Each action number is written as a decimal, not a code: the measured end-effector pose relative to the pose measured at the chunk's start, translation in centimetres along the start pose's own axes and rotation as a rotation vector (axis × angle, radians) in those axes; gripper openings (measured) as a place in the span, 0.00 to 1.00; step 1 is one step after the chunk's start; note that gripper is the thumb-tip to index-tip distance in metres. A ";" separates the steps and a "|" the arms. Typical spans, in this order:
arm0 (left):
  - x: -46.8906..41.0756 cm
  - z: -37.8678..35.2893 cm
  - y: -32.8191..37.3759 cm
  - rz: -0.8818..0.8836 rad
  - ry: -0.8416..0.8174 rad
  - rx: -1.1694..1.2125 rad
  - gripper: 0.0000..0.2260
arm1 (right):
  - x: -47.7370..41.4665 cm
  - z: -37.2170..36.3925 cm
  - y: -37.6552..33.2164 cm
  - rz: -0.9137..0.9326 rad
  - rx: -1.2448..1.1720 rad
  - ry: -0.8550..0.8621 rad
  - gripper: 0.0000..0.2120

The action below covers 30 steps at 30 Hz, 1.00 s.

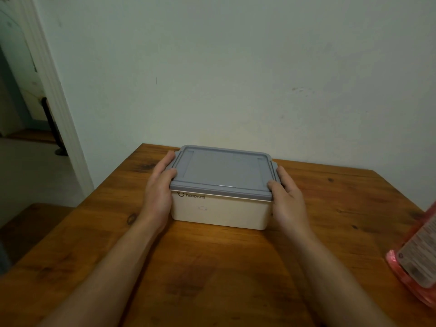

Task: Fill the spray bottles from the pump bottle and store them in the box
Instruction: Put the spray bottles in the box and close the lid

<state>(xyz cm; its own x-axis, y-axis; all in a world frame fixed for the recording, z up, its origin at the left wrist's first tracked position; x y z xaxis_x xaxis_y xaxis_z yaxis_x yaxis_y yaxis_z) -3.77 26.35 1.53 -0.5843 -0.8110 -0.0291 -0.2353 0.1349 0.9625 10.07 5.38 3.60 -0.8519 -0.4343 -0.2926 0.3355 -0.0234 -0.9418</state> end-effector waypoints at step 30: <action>0.4 -0.3 0.4 -0.077 0.020 -0.139 0.19 | -0.1 0.0 -0.5 0.067 0.215 -0.035 0.24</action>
<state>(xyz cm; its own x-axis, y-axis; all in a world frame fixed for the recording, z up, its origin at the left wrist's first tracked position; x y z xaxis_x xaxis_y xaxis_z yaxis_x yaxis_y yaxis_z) -3.84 25.95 1.96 -0.5530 -0.8271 -0.1002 -0.1680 -0.0072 0.9858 9.93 5.46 4.13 -0.8118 -0.4722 -0.3436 0.4717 -0.1832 -0.8625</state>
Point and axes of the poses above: each hand's wrist, its own x-axis away from the middle knuckle, its own z-axis out of the back of the hand, y = z × x, the point moved 4 cm from there along -x, towards the middle knuckle, and after that the axes turned 8 degrees about z, right-handed, at the moved point
